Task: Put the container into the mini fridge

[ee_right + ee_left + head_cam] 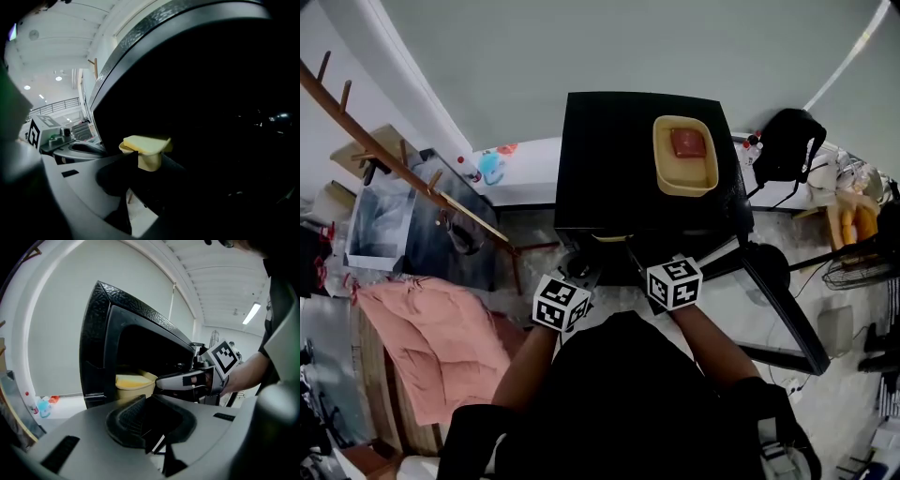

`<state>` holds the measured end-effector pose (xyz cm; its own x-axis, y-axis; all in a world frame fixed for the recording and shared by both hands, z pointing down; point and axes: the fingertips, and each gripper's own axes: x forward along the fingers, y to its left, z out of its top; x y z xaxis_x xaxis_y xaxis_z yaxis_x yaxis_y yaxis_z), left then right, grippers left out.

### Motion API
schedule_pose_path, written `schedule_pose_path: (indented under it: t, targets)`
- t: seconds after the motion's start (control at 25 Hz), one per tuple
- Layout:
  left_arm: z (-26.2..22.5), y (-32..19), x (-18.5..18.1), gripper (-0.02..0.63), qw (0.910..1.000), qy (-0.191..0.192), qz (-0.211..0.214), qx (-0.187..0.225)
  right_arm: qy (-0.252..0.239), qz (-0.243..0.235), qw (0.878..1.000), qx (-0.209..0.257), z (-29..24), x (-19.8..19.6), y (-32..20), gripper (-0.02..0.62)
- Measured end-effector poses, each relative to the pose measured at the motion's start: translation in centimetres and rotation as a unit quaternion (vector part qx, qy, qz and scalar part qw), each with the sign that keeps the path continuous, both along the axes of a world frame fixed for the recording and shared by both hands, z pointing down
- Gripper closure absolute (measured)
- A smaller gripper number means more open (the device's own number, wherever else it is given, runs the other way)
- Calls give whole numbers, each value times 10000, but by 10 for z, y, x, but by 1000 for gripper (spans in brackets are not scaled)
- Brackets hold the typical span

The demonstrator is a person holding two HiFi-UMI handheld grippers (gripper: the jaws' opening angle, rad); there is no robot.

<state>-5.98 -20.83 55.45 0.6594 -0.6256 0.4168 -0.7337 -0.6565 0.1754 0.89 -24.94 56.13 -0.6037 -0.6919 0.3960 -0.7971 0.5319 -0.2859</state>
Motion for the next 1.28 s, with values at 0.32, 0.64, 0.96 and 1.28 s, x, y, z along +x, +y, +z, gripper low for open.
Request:
schedule_pose_path:
  t: [0.32, 0.64, 0.96, 1.28]
  targets:
    - [-8, -2, -11, 555, 9998, 105, -112, 96, -28, -8, 10000, -94, 2, -7, -16, 434]
    - [-20, 6, -12, 556, 9994, 265, -69, 234, -122, -2, 9999, -96, -3, -7, -8, 434]
    - [-36, 17, -13, 557, 9976, 570, -112, 380, -139, -114, 9998, 47, -24, 8, 26, 434]
    - [-67, 31, -14, 557, 9938, 985, -25, 509, -332, -31, 9992, 208, -60, 33, 56, 442]
